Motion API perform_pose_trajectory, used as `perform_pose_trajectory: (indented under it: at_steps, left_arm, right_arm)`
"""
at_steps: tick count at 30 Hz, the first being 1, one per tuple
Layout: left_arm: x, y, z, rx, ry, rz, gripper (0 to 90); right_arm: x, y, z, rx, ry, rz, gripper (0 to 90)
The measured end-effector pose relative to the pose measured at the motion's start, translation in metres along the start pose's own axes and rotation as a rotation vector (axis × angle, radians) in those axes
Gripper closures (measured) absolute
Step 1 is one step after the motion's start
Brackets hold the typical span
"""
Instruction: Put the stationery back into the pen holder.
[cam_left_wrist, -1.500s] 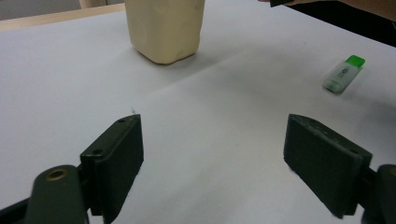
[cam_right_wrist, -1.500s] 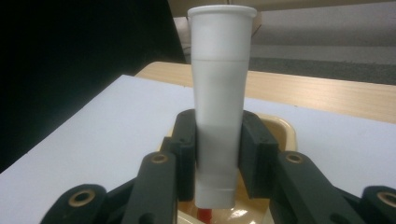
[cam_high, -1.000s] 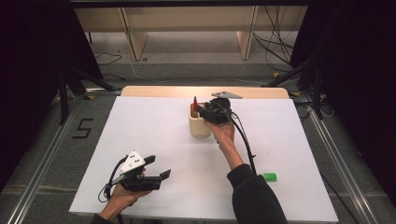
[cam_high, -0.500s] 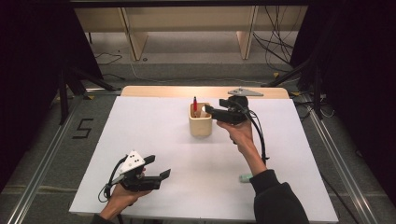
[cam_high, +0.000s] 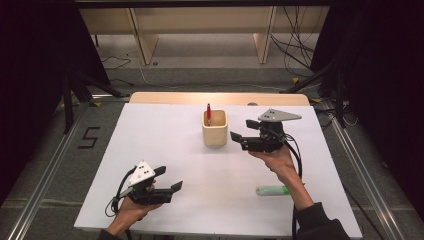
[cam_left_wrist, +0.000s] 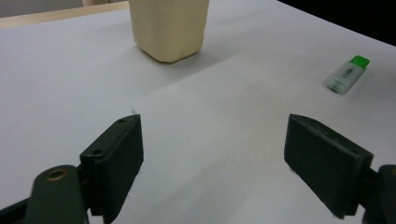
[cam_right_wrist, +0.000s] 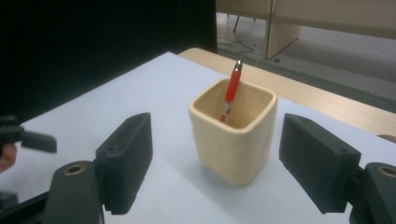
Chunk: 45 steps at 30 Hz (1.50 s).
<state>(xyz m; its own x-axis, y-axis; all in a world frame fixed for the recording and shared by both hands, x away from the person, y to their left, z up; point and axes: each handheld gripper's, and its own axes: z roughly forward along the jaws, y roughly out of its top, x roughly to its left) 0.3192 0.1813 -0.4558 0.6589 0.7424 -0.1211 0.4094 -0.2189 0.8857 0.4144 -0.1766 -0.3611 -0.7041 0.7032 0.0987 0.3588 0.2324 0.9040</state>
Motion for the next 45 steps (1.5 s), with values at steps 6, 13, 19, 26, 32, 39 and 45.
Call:
perform_pose_trajectory:
  at_steps: [6,13,19,26,32,39,45]
  left_arm:
    - [0.0,0.0,0.0,0.003,0.002,0.004,19.3]
    - [0.001,0.0,-0.001,-0.003,0.005,0.002,19.3]
    - [0.0,-0.001,0.0,-0.004,0.0,0.0,19.3]
    - [-0.001,-0.001,0.001,-0.001,-0.004,0.005,19.3]
    - [0.0,-0.001,0.001,0.0,-0.004,0.005,19.3]
    - [-0.001,-0.001,0.0,-0.002,-0.005,0.004,19.3]
    - [0.0,-0.001,0.0,-0.002,-0.003,0.004,19.3]
  right_arm:
    - [0.004,-0.019,-0.017,0.015,0.015,-0.012,26.8]
    - [0.004,-0.045,-0.032,0.04,0.013,-0.005,27.4]
    - [0.004,-0.056,-0.037,0.069,0.019,-0.004,27.4]
    - [0.005,-0.064,-0.041,0.105,0.017,-0.017,26.7]
    - [0.006,-0.069,-0.044,0.127,0.023,-0.031,26.7]
    - [0.007,-0.076,-0.047,0.144,0.022,-0.031,27.1]
    - [0.007,-0.083,-0.048,0.154,0.023,-0.012,28.3]
